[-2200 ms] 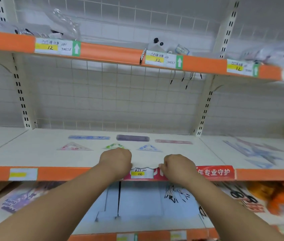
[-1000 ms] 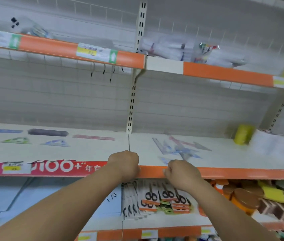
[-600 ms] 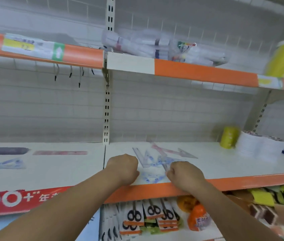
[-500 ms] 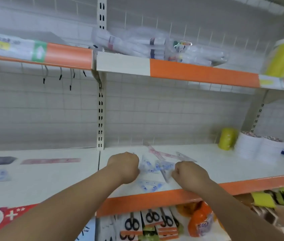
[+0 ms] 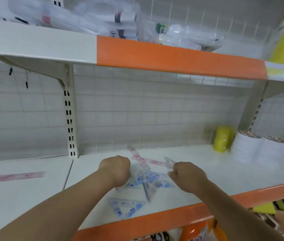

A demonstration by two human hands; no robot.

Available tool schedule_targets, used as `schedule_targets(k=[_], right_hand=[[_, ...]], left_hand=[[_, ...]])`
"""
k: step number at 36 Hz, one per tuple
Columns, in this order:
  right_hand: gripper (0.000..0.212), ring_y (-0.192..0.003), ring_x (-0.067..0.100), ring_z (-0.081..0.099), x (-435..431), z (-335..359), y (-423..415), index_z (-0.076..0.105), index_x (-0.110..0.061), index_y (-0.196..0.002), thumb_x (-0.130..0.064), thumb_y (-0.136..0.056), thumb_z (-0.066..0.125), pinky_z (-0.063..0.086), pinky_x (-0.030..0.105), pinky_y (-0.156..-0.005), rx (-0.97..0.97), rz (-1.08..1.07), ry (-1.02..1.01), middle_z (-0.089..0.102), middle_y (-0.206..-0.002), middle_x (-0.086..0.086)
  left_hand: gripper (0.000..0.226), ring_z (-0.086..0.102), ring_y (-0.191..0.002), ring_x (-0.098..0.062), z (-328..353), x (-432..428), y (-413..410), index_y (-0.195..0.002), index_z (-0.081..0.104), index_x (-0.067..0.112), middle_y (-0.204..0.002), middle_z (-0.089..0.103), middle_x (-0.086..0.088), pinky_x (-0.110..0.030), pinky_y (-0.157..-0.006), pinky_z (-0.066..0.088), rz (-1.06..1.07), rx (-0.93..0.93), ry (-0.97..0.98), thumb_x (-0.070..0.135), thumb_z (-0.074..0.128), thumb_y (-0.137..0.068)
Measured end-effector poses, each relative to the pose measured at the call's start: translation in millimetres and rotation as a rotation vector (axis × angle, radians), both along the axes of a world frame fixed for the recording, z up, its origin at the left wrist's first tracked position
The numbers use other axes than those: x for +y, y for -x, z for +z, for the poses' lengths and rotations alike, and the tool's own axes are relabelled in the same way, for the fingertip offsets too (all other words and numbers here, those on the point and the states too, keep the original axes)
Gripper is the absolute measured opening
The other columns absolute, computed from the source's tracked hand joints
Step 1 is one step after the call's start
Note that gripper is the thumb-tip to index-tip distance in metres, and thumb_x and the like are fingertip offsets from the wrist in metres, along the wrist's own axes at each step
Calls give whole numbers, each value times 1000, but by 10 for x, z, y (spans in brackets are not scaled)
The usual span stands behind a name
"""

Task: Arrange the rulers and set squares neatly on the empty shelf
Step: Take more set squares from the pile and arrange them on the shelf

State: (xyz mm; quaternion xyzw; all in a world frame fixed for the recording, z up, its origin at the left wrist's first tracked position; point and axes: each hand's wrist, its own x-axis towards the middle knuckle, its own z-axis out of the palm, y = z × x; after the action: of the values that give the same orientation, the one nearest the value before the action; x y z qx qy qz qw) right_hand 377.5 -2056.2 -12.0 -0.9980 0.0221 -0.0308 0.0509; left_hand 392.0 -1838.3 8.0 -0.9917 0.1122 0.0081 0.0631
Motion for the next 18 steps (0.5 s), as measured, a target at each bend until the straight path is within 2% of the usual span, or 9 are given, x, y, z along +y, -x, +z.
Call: schedule_targets(k=[3, 7, 10, 12, 16, 18], right_hand=[[35, -91, 19, 57, -71, -23, -161, 58, -16, -116, -38, -97, 39, 36, 24, -71, -7, 75, -2, 62, -103, 2], [26, -79, 17, 51, -182, -22, -369, 55, -19, -98, -39, -97, 38, 35, 25, -63, -10, 139, 17, 50, -87, -4], [23, -77, 18, 49, -269, -14, -506, 45, -20, -87, -39, -96, 38, 37, 27, -64, -33, 192, 29, 51, -85, -2], [25, -76, 20, 49, -319, -14, -582, 45, -18, -84, -39, -96, 38, 38, 28, -64, -35, 227, 28, 52, -85, -1], [26, -80, 20, 46, -354, -46, -673, 49, -17, -88, -40, -96, 39, 38, 29, -68, -10, 311, 18, 48, -89, 0], [27, -82, 19, 44, -343, -67, -699, 52, -16, -94, -40, -96, 39, 37, 29, -70, 10, 353, 12, 46, -91, 0]], left_hand=[[27, 59, -103, -21, -26, -54, -60, -113, 58, 14, -114, 61, -2, -28, -73, 42, 57, 12, 8, 32, 44, -98], [29, 59, -105, -21, -64, -153, -166, -116, 56, 15, -117, 60, -3, -28, -77, 43, 145, 17, 6, 34, 44, -98], [26, 58, -104, -20, -95, -209, -269, -117, 55, 15, -118, 59, -2, -28, -77, 43, 219, 11, 9, 29, 47, -97], [21, 57, -95, -19, -134, -215, -321, -114, 56, 15, -116, 60, -1, -27, -72, 42, 282, 7, 11, 22, 47, -96], [22, 60, -97, -17, -214, -185, -320, -114, 56, 17, -113, 60, 1, -25, -71, 42, 418, 19, 20, 19, 48, -94], [21, 58, -92, -17, -243, -184, -303, -113, 56, 17, -112, 60, 1, -25, -72, 42, 466, 37, 35, 19, 48, -93]])
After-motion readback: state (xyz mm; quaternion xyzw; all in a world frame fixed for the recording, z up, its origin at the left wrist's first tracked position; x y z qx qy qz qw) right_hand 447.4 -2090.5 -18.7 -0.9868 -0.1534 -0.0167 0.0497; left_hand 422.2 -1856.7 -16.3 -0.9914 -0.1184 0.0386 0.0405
